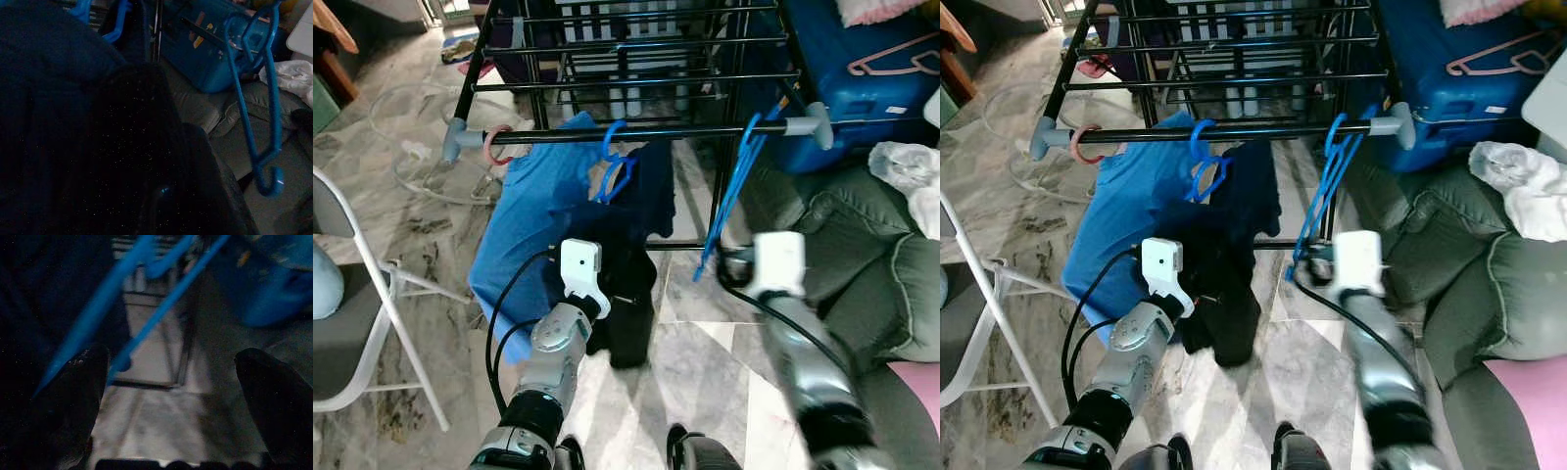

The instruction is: Hang hanger

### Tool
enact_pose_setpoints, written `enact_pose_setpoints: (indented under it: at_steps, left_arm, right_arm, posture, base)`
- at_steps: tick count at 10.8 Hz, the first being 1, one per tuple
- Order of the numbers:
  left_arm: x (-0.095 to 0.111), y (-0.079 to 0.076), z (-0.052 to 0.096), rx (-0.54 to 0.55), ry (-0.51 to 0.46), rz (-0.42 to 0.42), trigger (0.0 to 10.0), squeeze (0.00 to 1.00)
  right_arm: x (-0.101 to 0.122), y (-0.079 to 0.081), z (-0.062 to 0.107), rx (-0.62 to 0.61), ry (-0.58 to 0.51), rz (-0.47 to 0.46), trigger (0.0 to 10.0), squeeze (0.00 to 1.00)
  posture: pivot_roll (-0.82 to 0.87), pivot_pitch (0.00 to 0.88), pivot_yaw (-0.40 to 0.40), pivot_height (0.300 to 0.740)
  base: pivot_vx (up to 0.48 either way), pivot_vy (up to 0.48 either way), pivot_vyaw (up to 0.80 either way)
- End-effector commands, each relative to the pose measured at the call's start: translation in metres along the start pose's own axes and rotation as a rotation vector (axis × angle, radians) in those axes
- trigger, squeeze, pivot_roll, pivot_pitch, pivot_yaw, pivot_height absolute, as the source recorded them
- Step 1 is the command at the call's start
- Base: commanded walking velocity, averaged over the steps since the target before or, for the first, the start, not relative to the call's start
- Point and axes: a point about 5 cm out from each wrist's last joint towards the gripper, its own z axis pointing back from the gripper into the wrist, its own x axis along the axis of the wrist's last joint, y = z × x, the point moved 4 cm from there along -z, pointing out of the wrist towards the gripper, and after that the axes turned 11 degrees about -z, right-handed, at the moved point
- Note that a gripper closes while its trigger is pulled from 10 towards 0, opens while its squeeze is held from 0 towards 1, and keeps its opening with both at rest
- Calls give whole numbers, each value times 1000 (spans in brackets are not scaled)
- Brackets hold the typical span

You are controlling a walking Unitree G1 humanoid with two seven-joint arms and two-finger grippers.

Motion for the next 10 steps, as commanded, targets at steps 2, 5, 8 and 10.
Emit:
enact_pose_setpoints:
  at_steps: [2,5,8,10]
  left_arm:
    - [6,1,-2,-5,-14,-17,10000,0]
    - [6,-2,-4,-15,-14,-16,10000,0]
    - [5,2,-4,6,-3,4,10000,0]
    - [1,2,-1,11,6,5,10000,0]
  right_arm:
    - [15,-12,8,-37,-58,40,10000,0]
    - [39,-16,13,-76,-155,102,10000,0]
    - [34,-2,15,-33,-143,56,10000,0]
    - [26,-2,19,-41,-117,40,10000,0]
  posture:
    - [-250,137,78,740]
    - [-260,139,81,740]
    - [-253,143,73,740]
    - [-252,147,71,740]
  base:
    - [0,0,0]
    - [0,0,0]
    - [0,0,0]
    - [0,313,0]
